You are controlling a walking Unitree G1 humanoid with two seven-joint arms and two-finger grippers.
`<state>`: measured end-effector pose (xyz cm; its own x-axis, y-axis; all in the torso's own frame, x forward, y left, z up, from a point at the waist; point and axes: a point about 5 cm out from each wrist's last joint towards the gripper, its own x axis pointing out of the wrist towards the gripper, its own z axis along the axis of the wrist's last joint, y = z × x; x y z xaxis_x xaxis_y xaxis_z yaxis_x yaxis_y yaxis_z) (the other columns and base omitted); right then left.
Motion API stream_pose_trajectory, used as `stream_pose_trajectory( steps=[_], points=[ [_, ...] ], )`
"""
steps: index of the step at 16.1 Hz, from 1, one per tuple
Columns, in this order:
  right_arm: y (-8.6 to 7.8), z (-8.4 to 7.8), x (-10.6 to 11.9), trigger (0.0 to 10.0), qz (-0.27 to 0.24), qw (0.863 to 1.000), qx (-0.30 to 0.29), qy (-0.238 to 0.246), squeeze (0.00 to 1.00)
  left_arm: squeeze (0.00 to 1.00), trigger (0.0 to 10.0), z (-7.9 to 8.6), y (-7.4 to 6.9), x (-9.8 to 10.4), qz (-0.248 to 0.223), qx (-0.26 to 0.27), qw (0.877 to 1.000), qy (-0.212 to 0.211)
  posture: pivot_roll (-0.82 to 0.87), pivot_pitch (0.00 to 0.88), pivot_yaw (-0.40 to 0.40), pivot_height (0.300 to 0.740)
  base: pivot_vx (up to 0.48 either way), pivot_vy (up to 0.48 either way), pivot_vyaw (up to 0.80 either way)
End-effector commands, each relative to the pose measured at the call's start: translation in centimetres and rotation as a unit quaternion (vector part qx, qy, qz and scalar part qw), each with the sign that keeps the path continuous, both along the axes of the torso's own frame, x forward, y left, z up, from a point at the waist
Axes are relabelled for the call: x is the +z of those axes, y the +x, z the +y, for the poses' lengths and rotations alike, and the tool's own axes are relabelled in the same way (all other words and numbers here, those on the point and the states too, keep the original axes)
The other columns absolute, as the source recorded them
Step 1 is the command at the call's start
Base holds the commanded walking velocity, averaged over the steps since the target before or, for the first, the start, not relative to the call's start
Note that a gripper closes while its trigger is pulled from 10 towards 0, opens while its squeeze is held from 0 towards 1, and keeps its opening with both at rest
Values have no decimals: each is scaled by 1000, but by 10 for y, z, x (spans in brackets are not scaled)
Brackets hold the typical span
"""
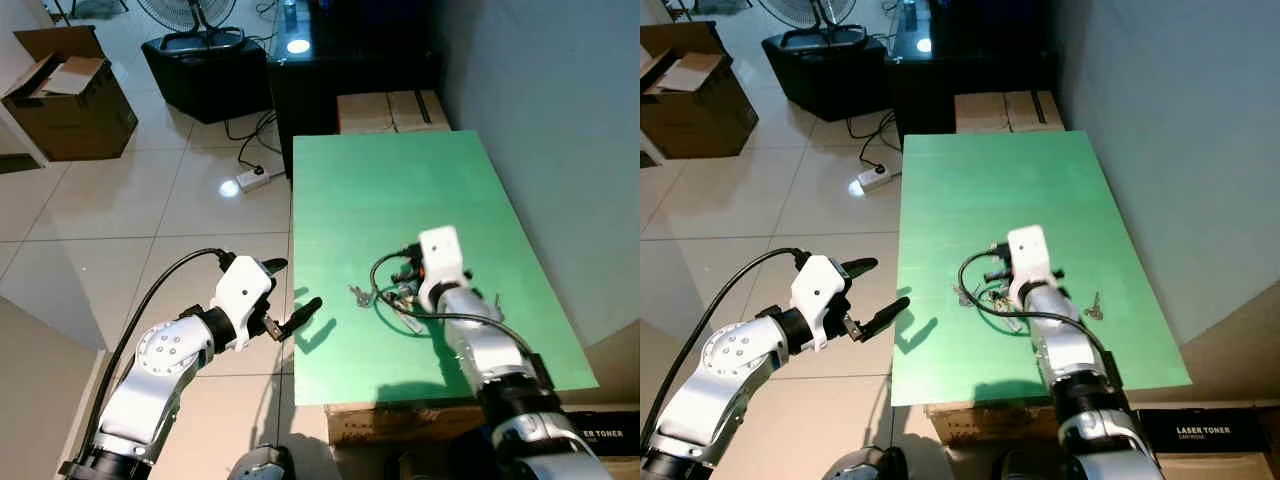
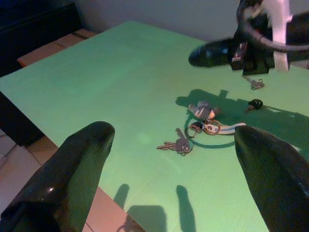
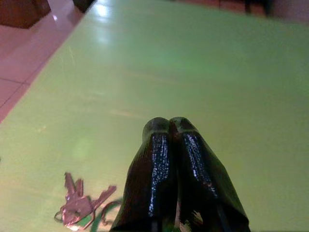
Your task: Hang keys on a hook
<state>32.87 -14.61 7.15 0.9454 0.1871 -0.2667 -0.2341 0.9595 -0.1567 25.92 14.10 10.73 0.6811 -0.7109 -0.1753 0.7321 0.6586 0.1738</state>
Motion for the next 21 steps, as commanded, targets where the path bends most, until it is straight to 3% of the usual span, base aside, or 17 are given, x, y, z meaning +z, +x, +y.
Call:
stream_pose_trajectory(
  steps=[1,2,3,4,7,10,15,21],
  points=[
    [-6,-1,-10,0,26,999,9,-35,0,0,10000,2,3,1,-8,2,1000,1,-22,95,66,740,0,0,0],
    [-7,-1,-12,4353,36,998,10,-46,0,0,10000,2,4,1,-8,2,1000,1,-25,92,68,740,0,0,0],
    [-13,-2,-22,10000,95,993,37,-55,447,0,10000,1,7,1,-12,-3,1000,1,-29,88,69,740,0,0,0],
    [-14,-2,-25,10000,130,990,43,-38,1000,0,10000,1,9,2,-13,-4,1000,0,-31,90,67,740,0,0,0],
    [-15,-2,-31,10000,208,976,56,-25,1000,0,10000,-4,13,8,-15,-10,1000,-8,-34,105,57,740,0,0,0],
    [-16,-4,-39,10000,263,962,54,-51,1000,0,10000,-9,10,6,-8,-14,1000,-17,-35,106,47,740,0,0,0],
    [-1,-8,-35,10000,251,965,24,-74,1000,0,10000,-10,0,3,0,-23,1000,-5,-20,117,27,740,0,0,0],
    [0,-12,-41,10000,244,967,20,-72,1000,0,10000,-7,-10,0,29,-45,999,10,5,146,41,740,0,0,0]
  ],
)
